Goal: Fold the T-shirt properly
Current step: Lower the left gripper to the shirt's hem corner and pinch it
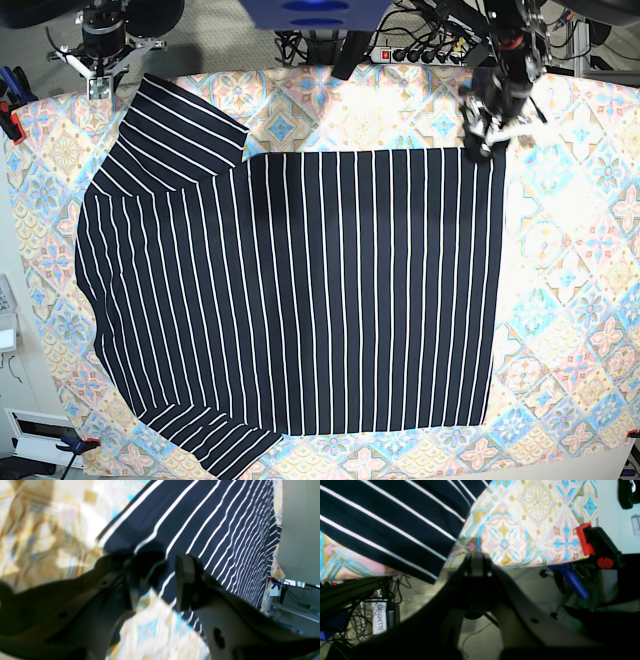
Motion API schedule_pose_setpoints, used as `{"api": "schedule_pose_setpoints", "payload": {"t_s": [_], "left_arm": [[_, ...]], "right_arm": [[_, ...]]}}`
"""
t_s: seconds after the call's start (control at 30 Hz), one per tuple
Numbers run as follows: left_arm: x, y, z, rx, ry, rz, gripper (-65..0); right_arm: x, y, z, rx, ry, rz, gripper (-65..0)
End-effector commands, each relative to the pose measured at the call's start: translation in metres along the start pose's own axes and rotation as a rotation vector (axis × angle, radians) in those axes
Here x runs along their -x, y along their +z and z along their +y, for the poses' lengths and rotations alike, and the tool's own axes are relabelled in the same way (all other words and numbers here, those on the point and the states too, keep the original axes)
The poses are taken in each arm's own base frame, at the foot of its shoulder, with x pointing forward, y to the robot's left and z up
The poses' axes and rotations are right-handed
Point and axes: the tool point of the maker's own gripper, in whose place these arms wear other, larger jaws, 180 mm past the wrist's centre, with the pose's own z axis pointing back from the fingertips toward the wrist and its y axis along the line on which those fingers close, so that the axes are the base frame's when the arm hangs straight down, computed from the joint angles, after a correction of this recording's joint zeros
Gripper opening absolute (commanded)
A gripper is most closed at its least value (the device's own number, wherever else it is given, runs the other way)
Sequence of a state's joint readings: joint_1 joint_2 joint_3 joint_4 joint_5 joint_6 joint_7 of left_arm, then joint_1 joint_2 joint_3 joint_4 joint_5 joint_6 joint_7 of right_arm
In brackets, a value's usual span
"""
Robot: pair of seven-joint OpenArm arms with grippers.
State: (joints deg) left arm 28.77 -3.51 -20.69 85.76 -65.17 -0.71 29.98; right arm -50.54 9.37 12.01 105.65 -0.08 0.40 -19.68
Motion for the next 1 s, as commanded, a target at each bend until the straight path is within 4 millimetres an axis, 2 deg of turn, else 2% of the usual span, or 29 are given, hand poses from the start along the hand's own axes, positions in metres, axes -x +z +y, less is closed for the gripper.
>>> {"api": "schedule_pose_setpoints", "payload": {"t_s": [0.0,0.2,0.3,0.37,0.6,0.83,0.97], "left_arm": [[0.004,0.008,0.005,-0.02,-0.005,0.017,-41.2],[0.003,0.012,0.011,-0.031,-0.001,0.014,-41.2],[-0.005,0.012,0.011,-0.033,0.001,-0.007,-41.2],[-0.009,0.007,0.004,-0.017,-0.002,-0.016,-41.2],[0.004,-0.011,0.027,-0.075,0.063,0.019,-41.2],[-0.003,-0.023,0.009,-0.036,0.061,0.008,-41.9],[-0.004,-0.024,0.005,-0.027,0.06,0.007,-42.4]], "right_arm": [[-0.006,0.002,-0.006,0.015,0.012,-0.025,-65.0],[-0.007,0.002,-0.004,0.011,0.011,-0.026,-65.0],[-0.007,0.002,-0.004,0.011,0.011,-0.026,-65.0],[-0.007,0.002,-0.004,0.009,0.011,-0.026,-65.0],[-0.007,0.002,-0.006,0.015,0.011,-0.026,-65.0],[-0.007,0.002,-0.006,0.015,0.011,-0.026,-65.0],[-0.007,0.002,-0.006,0.015,0.011,-0.026,-65.0]]}}
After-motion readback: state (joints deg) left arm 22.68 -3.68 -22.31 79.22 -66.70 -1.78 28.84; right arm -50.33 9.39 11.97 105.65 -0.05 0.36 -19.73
